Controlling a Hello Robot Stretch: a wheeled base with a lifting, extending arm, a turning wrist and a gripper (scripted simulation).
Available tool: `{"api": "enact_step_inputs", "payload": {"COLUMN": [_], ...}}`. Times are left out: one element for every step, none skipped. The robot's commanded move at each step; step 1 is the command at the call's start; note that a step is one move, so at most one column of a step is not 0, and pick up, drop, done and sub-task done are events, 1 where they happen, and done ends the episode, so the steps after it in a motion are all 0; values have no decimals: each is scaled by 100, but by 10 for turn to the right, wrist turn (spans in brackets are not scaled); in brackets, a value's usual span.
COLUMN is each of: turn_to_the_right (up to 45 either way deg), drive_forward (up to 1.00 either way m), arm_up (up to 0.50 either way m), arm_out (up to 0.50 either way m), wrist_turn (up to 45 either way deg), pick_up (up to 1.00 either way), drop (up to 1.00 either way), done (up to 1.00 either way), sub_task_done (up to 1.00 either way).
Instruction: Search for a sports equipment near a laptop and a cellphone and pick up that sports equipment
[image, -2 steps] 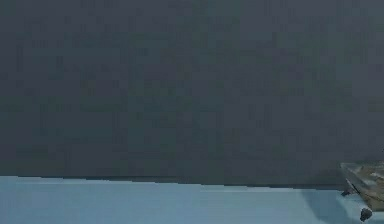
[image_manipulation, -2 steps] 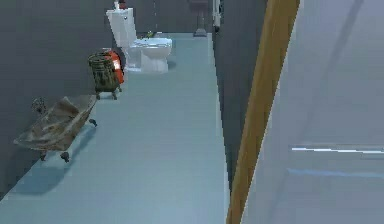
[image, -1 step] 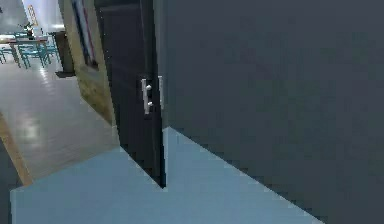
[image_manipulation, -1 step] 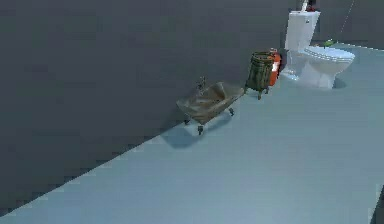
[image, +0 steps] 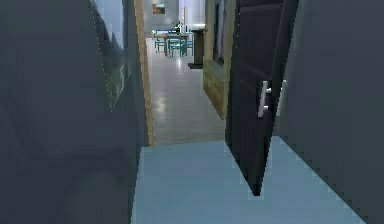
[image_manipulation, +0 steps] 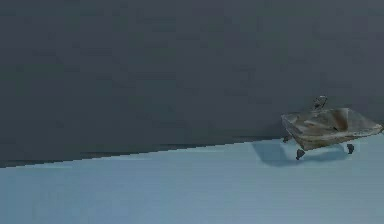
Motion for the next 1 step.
{"api": "enact_step_inputs", "payload": {"turn_to_the_right": [0], "drive_forward": [100], "arm_up": [0], "arm_out": [0], "wrist_turn": [0], "pick_up": [0], "drop": [0], "done": [0], "sub_task_done": [0]}}
